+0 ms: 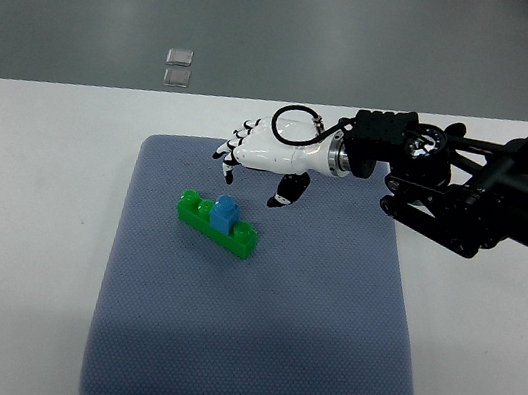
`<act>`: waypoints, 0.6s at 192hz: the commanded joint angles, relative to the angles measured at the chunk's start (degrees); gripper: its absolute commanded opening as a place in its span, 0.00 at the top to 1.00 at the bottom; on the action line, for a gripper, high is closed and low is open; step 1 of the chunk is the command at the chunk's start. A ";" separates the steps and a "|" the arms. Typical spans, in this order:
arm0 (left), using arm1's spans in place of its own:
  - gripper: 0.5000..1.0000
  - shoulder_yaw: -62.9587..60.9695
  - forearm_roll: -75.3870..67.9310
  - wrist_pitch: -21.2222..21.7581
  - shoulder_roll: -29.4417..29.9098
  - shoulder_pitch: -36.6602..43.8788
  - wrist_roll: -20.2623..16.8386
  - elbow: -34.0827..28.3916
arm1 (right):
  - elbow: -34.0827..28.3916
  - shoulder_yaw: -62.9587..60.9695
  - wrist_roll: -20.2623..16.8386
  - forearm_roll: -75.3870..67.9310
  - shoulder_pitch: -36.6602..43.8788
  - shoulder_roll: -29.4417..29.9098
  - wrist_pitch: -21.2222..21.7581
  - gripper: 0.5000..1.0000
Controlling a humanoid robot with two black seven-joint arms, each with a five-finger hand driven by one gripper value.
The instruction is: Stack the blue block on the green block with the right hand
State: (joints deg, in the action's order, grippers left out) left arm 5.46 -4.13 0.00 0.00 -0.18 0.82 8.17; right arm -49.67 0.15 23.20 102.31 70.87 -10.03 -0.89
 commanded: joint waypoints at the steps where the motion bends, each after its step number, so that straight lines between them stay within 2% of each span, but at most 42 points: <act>1: 0.00 -0.01 0.00 0.00 0.00 0.00 -0.02 0.00 | 0.46 -0.06 0.00 -0.45 0.15 -1.84 -0.08 0.17; 45: 0.00 -0.01 0.00 0.00 0.00 0.00 -0.02 0.00 | 4.32 -6.04 -0.09 -10.20 0.15 -4.65 0.10 0.17; 115: 0.00 -0.01 0.00 0.00 0.00 0.00 -0.02 0.00 | 10.83 -17.55 -0.44 -45.71 -2.93 -5.71 -0.08 0.17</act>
State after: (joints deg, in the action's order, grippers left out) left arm 5.46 -4.13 0.00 0.00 -0.19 0.81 8.17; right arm -40.67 -15.67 22.89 66.85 69.52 -16.05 -0.97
